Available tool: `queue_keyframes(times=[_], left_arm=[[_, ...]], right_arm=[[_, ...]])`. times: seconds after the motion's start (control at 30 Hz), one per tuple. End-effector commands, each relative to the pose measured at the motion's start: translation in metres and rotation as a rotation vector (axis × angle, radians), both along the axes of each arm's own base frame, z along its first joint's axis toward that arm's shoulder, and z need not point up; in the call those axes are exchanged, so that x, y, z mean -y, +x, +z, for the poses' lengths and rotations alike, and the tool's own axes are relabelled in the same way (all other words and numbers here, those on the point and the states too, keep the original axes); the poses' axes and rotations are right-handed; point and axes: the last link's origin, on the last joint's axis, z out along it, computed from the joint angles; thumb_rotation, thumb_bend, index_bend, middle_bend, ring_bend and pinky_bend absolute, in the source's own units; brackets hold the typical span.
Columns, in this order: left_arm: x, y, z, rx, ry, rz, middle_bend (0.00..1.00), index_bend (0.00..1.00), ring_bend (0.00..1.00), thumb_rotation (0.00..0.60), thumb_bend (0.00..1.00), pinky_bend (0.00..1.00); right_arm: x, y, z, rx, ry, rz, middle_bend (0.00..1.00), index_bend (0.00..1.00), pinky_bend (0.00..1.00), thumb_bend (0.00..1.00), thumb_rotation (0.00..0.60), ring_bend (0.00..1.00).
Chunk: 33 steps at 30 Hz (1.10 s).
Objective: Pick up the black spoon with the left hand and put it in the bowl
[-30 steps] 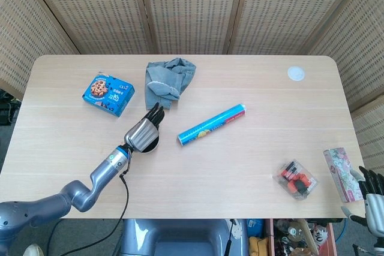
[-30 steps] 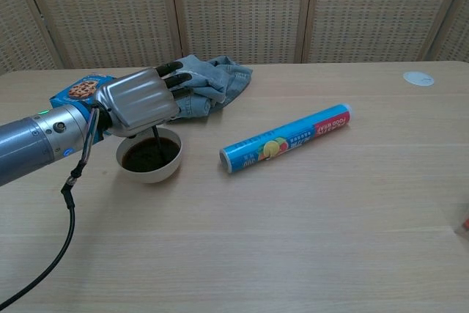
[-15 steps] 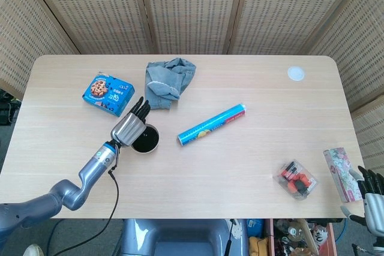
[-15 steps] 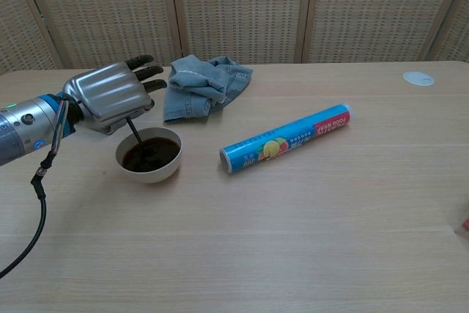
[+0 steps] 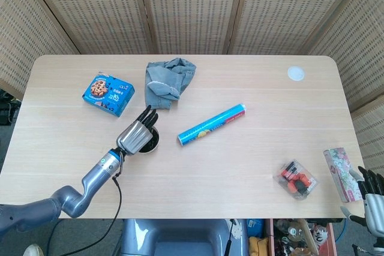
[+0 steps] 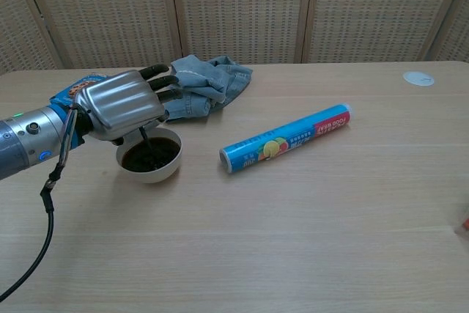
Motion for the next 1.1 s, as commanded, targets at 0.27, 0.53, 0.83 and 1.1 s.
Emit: queue_keyframes(times=[0.27, 0.53, 0.83, 1.1], left_arm=[[-0.012, 0.013, -0.007, -0.038, 0.066, -0.053, 0.13, 0.63, 0.0, 0.6, 0.42, 0.0], [-0.011, -0.009, 0.006, -0.066, 0.08, -0.031, 0.13, 0.63, 0.0, 0.6, 0.42, 0.0], [0.003, -0.016, 0.015, -0.007, 0.012, 0.016, 0.13, 0.63, 0.0, 0.6, 0.42, 0.0], [0.004, 0.0, 0.002, 0.021, 0.001, 0.003, 0.13, 0.63, 0.0, 0.6, 0.42, 0.0]], right_arm=[[-0.003, -0.001, 0.001, -0.002, -0.005, -0.01, 0.15, 0.17, 0.0, 0.21, 0.6, 0.0], [-0.001, 0.001, -0.001, -0.002, 0.004, 0.0, 0.15, 0.17, 0.0, 0.21, 0.6, 0.0], [-0.001, 0.002, -0.001, -0.001, 0.003, 0.008, 0.15, 0.17, 0.0, 0.21, 0.6, 0.0], [-0.003, 0.002, 0.001, -0.002, -0.005, 0.006, 0.15, 0.17, 0.0, 0.21, 0.6, 0.0]])
